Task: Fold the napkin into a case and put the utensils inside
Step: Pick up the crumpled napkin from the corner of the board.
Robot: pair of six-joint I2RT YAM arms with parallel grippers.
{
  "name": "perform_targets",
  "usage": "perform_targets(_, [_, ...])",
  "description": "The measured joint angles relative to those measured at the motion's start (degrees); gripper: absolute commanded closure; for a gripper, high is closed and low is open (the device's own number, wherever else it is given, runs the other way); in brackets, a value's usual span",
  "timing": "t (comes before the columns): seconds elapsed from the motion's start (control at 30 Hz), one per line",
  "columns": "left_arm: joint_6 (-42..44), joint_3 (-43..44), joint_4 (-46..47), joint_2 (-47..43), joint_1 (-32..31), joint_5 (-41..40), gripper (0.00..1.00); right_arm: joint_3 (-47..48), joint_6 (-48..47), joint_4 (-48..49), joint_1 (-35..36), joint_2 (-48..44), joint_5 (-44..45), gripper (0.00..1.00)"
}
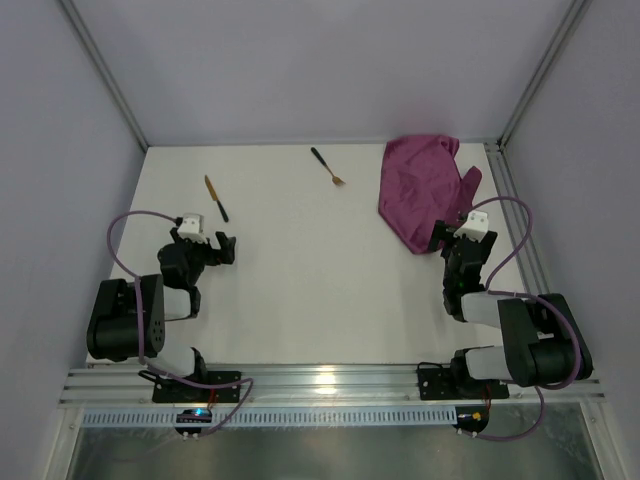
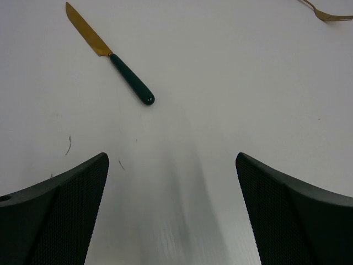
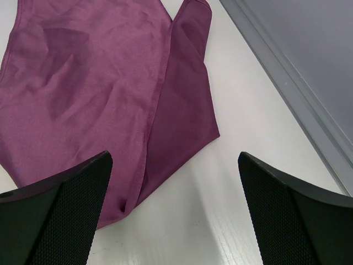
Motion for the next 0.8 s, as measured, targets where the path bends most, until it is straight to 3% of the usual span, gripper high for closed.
perform_targets(0.17, [0.0, 0.0, 0.0, 0.0, 0.0, 0.0, 0.01, 0.39, -0.04, -1.29, 0.02, -0.17, 0.02, 0.01])
perform_targets(0.23, [0.0, -0.02, 0.0, 0.0, 0.0, 0.02, 0.01, 4.07, 0.81, -10.08, 0.0, -1.4, -0.02, 0.01])
perform_targets(0.37, [0.0, 0.0, 0.0, 0.0, 0.0, 0.2, 0.01, 21.11, 5.6, -31.36, -0.11, -1.97, -2.86, 0.01])
perform_targets(0.47, [0.02, 0.28, -1.6, -0.68, 0.0, 0.2, 0.01, 31.04, 11.39, -41.97, -0.09, -2.05, -3.91, 0.04])
perform_targets(0.57, [-0.09, 0.52, -2.12, -1.84, 0.11, 0.33, 0.01, 35.15, 18.21, -53.02, -0.11, -2.54, -3.48, 0.05])
perform_targets(0.67, [-0.83, 6.34, -16.79, -7.08, 1.62, 2.6, 0.03, 35.04, 23.32, -62.62, -0.11, -2.58, -3.48, 0.08])
perform_targets(0.8, [-0.31, 28.13, -36.46, -7.76, 3.17, 5.55, 0.07, 33.46, 28.68, -70.73, -0.11, -2.05, -4.28, 0.11])
